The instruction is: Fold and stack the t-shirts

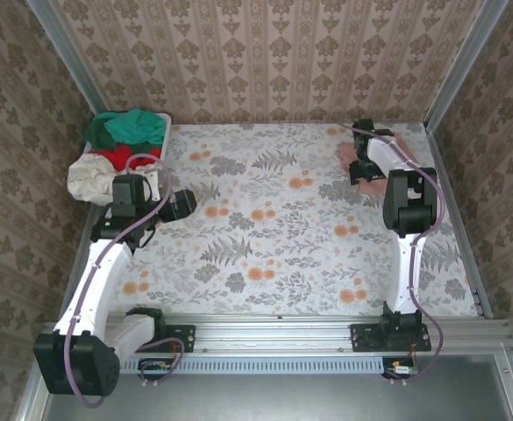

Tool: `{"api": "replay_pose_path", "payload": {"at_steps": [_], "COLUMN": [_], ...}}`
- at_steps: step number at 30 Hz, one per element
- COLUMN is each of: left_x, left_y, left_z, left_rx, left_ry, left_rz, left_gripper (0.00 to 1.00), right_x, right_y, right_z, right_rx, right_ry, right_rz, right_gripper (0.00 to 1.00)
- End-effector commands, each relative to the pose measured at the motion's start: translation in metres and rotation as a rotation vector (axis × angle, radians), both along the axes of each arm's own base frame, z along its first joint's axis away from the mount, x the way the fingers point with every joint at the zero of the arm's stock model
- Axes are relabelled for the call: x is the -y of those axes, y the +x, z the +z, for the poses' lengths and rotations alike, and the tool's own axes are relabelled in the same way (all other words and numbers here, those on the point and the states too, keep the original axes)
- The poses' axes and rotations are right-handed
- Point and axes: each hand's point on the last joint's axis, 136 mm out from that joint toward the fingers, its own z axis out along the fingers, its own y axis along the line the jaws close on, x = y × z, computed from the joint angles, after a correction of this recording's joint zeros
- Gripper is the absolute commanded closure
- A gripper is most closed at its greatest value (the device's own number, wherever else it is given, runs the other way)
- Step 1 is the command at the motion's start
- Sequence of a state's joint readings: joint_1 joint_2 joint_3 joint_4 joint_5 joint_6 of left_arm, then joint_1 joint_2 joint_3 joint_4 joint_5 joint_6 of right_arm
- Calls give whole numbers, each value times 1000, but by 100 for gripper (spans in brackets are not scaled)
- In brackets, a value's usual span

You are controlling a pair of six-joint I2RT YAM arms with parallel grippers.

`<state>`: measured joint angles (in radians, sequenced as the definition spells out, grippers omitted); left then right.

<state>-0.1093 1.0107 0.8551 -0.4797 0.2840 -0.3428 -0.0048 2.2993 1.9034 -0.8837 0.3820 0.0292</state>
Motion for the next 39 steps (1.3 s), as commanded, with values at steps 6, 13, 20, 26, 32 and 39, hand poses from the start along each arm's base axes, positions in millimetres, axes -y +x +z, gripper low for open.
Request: {"api": "replay_pose_path", "payload": {"at_steps": [6, 13, 20, 26, 32, 39], "left_x": [-2, -5, -6, -9, -18, -49], "left_y": [1, -3, -5, -6, -13, -21], "left_z": [-5, 0, 3, 7, 15, 28], "left_rx": [2, 8, 5, 4, 20, 85], "left_ry": [1, 18, 24, 35, 70, 179], "left_rz": [-9, -5, -1, 8, 41, 177], "left_gripper": [0, 0, 0, 0, 0, 0], "right_x": [20, 47, 54, 47, 26, -10], "right_y": [28, 34, 35, 38, 39, -17], "right_z": [-9, -24, -24, 3, 79, 133], "right_rx": [-7, 2, -4, 57, 223, 405], "right_ry": [-9, 37, 43, 100, 131, 168], "right_rz": [-74, -242, -193, -203, -158, -104], "right_gripper": [16, 14, 12, 8, 0, 0]}}
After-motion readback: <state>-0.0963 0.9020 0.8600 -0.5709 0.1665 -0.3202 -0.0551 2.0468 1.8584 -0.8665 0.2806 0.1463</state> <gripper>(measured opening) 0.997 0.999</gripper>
